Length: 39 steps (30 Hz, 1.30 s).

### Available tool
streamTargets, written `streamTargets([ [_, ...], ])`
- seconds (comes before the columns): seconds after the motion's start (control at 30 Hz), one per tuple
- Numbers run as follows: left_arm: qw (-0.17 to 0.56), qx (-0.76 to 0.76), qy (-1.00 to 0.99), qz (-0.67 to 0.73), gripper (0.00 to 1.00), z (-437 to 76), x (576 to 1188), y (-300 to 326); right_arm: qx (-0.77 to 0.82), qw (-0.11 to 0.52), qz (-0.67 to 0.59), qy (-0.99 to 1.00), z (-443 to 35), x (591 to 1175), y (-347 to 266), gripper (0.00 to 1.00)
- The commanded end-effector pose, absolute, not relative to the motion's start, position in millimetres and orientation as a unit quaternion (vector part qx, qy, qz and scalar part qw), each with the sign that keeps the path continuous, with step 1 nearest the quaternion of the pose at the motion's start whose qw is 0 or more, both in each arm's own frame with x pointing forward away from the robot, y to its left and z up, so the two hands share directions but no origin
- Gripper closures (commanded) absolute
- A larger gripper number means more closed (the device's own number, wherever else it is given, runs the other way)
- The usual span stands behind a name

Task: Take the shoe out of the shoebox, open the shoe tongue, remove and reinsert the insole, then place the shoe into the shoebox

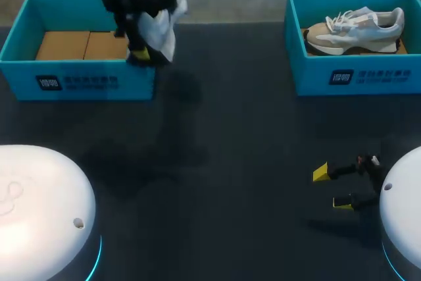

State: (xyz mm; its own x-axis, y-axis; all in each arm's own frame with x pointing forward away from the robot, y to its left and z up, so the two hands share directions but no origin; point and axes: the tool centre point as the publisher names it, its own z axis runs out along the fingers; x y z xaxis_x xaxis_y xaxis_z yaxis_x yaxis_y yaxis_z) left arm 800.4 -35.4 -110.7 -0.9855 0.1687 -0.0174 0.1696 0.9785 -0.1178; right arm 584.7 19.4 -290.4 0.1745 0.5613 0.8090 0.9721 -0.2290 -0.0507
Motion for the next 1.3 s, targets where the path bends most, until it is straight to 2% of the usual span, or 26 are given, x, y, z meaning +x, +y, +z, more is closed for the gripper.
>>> streamTargets([
  [0.03,-0.003,0.082,0.995,-0.058,1.00,-85.2,812.8,-15.0,-0.706,0.298,-0.343,-0.543,-288.2,581.5,18.8,0.00],
  [0.8,-0.012,0.057,0.997,-0.041,1.00,-79.4,877.6,108.0,-0.706,0.298,-0.343,-0.543,-288.2,581.5,18.8,0.00],
  [1.3,-0.026,0.052,0.998,-0.032,1.00,-100.5,938.3,197.3,-0.706,0.298,-0.343,-0.543,-288.2,581.5,18.8,0.00],
])
